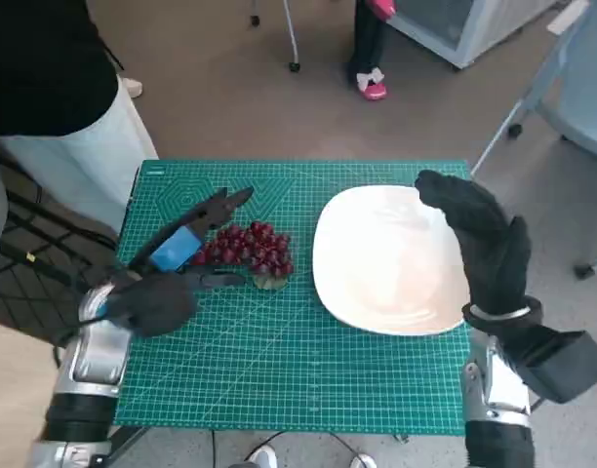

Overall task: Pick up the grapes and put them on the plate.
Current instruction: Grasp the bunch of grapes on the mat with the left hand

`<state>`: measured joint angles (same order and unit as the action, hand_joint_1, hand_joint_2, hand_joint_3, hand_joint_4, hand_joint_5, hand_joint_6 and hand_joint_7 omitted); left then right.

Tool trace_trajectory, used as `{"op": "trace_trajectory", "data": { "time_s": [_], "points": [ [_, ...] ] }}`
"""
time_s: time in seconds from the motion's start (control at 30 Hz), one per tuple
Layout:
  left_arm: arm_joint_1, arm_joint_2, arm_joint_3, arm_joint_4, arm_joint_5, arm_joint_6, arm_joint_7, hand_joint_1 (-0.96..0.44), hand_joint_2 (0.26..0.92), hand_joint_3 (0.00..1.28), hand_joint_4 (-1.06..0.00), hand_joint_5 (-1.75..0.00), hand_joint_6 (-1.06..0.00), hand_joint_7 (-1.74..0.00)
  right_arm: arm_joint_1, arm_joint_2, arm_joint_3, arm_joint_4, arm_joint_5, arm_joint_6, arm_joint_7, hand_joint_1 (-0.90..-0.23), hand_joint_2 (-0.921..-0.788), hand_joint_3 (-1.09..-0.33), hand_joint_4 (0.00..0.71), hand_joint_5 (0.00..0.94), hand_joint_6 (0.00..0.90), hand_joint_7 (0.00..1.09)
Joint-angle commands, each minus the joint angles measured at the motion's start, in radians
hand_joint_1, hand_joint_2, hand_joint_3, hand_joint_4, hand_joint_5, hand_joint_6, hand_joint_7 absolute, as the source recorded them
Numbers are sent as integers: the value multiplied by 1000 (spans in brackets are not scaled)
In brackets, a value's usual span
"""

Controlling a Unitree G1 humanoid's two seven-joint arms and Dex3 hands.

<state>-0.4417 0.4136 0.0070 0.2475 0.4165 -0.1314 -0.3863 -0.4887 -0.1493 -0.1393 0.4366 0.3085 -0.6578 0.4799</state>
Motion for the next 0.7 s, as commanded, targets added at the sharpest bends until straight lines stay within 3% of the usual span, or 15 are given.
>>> {"op": "trace_trajectory", "data": {
  "time_s": [0.03,0.27,0.7],
  "points": [
    [-34,4,-92,-135,177,206,30,-90,711,1,1,1,-200,-20,19,4,3,22,-9,6,3,-626,-921,-883,367,0,-1,503],
    [-116,-8,-211,-89,291,376,-11,-67,717,3,1,1,-207,-14,24,8,7,18,-11,5,0,-624,-921,-882,367,0,-1,503],
    [-246,-13,-326,111,307,445,-20,9,736,10,1,1,-207,-5,27,9,8,16,-16,3,-4,-617,-921,-884,368,1,-1,504]
  ]
}}
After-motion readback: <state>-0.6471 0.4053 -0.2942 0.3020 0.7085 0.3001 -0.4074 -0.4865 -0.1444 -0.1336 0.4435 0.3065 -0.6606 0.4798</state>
